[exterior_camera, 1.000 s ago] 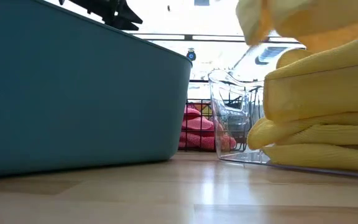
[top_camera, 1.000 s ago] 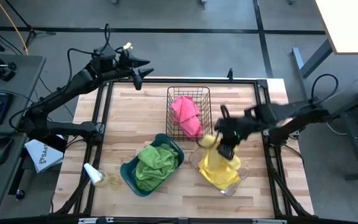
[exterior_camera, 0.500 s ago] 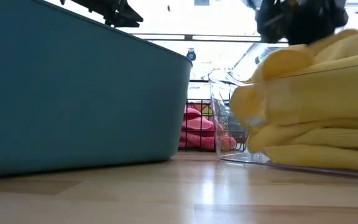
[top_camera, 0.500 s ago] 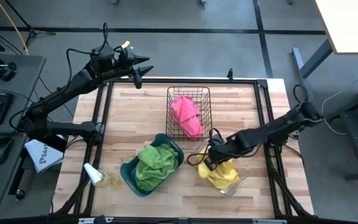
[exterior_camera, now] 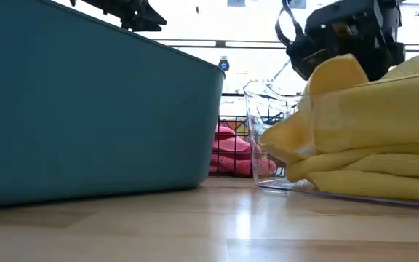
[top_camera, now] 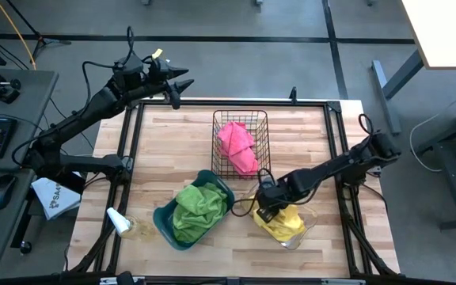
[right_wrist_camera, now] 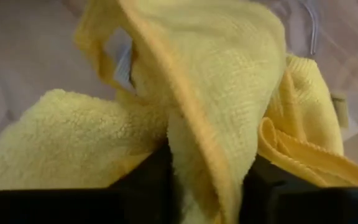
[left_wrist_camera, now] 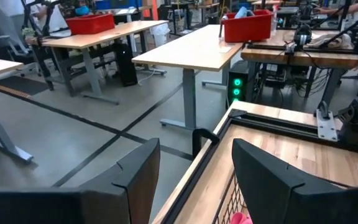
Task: Sort microfiber towel by color & place in baskets
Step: Put the yellow towel into the transparent bin, then return to Home Position
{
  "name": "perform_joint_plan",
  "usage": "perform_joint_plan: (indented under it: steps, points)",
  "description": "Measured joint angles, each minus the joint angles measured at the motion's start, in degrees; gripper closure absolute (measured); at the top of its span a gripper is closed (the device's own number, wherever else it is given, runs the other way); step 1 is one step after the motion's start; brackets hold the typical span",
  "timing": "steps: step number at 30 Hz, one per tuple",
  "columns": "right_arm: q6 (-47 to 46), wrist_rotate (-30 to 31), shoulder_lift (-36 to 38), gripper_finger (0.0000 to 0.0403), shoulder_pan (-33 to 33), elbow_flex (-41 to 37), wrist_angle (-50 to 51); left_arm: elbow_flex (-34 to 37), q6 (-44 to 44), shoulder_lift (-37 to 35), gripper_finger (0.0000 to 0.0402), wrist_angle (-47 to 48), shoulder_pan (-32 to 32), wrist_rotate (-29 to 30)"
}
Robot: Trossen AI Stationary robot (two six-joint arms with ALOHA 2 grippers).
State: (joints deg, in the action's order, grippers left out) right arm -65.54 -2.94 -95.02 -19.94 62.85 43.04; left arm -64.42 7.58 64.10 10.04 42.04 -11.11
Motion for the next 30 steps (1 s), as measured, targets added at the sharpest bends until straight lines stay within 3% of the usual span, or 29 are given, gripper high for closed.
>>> perform_joint_plan:
  steps: [8,13,18,22,24,27,30]
  points:
    - [7.62,-12.21,6.34,0.0141,2.23,0.00,1.80,0.00,-0.01,0.02,0.0213,-0.14,0.00,-0.02]
    - [8.08,-9.02,13.46,0.0120,4.74,0.00,6.59,0.00,-0.03,0.02,0.0213,-0.09,-0.02,-0.03]
    - [9.20,-1.96,20.48,0.0119,8.66,0.00,9.01,0.00,-0.40,0.02,0.0213,-0.03,-0.02,-0.05]
    - [11.15,10.34,24.44,0.0120,13.07,0.07,8.30,0.00,-3.66,0.10,0.0213,-0.05,-0.02,-0.11]
    - [14.89,12.85,25.06,0.0128,16.79,0.07,8.39,-0.02,-4.67,0.66,0.0213,-0.18,-0.20,-0.20]
    - [24.72,11.90,25.04,0.0172,24.45,0.07,7.47,-0.02,-5.43,2.34,0.0214,0.05,-1.16,-0.28]
    - [36.33,9.85,25.13,0.0265,32.56,0.07,3.75,-0.02,-5.48,4.55,0.0237,-0.61,-2.26,-3.10]
